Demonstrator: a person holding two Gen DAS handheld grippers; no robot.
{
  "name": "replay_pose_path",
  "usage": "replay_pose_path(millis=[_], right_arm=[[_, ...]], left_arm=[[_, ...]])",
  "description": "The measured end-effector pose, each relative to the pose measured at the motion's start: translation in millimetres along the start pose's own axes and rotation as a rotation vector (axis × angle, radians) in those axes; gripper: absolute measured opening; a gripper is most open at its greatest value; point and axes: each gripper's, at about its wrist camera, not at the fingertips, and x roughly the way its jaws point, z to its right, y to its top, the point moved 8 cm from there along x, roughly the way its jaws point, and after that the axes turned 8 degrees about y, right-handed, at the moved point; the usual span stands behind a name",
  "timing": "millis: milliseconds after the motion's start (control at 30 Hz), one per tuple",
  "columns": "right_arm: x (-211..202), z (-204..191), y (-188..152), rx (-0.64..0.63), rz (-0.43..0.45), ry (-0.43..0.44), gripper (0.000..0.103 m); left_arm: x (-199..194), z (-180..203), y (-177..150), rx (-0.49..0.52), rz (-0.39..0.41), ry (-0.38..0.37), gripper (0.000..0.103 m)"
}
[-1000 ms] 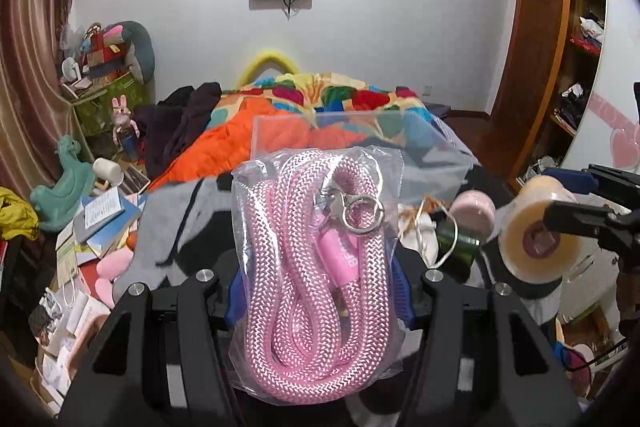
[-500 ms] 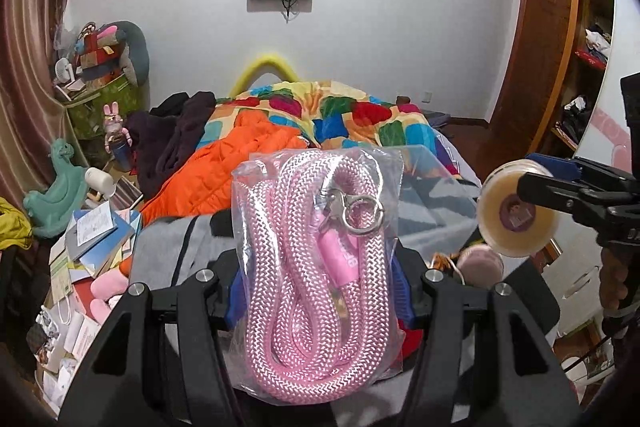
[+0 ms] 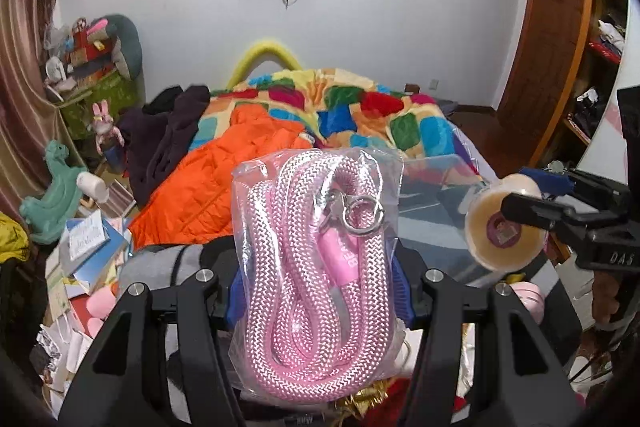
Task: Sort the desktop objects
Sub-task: 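Carry the bagged pink rope with left tool toward the clear box while right carries the cream jar, then open left tool to drop the rope bag in the box while right releases the jar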
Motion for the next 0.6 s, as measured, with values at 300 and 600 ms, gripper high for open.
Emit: replay_pose_path(millis=[300,600], right_arm=[[30,6,-9,0.000,-0.053,0.005,0.064],[50,7,-19,-0.016,-0.106,-0.011,0.064]], left_arm=[[46,-2,-1,-0.003,-0.068,0.003,0.057],[75,2,-15,0.039,-0.172,0.007,0.057]])
